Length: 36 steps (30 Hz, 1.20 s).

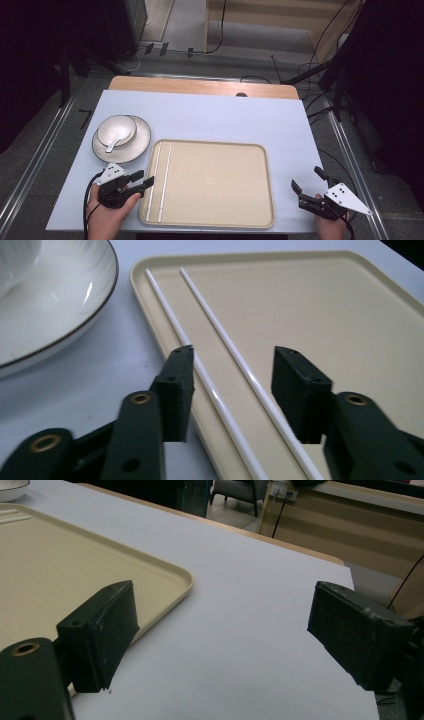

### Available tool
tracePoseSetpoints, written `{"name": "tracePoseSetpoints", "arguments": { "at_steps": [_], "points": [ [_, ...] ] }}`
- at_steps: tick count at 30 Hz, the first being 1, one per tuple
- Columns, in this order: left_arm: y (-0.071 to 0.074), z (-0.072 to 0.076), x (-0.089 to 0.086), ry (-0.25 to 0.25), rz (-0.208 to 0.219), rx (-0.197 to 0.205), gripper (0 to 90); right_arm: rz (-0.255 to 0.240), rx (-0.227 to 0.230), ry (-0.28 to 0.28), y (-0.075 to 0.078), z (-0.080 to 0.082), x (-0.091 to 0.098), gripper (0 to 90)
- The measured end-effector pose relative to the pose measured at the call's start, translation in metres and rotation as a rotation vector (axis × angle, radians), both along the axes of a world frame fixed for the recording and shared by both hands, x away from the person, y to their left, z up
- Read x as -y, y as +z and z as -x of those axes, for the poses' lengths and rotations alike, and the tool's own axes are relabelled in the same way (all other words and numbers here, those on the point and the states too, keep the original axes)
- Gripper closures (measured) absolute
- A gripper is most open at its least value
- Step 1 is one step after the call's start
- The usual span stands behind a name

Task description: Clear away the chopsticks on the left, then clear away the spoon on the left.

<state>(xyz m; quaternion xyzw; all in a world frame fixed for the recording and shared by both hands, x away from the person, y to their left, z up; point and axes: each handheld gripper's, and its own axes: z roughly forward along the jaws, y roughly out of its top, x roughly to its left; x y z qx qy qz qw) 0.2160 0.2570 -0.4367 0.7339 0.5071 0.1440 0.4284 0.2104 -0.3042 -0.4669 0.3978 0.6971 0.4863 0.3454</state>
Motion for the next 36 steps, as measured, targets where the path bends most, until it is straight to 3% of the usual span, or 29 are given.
{"name": "tracePoseSetpoints", "arguments": {
  "at_steps": [6,10,28,36],
  "points": [
    [0.006,-0.003,-0.004,0.048,-0.036,-0.018,15.9,0.003,0.002,0.002,0.0,0.0,0.0,13.0],
    [0.009,-0.004,-0.011,0.092,-0.045,-0.011,10.2,0.003,-0.001,-0.001,0.0,0.001,0.0,13.0],
    [0.016,-0.008,-0.039,0.179,-0.036,-0.011,13.1,0.0,-0.001,-0.013,0.0,0.002,0.002,13.0],
    [0.027,-0.013,-0.05,0.241,-0.067,-0.001,18.4,0.001,-0.004,-0.011,-0.001,0.002,0.001,13.0]
  ]
}}
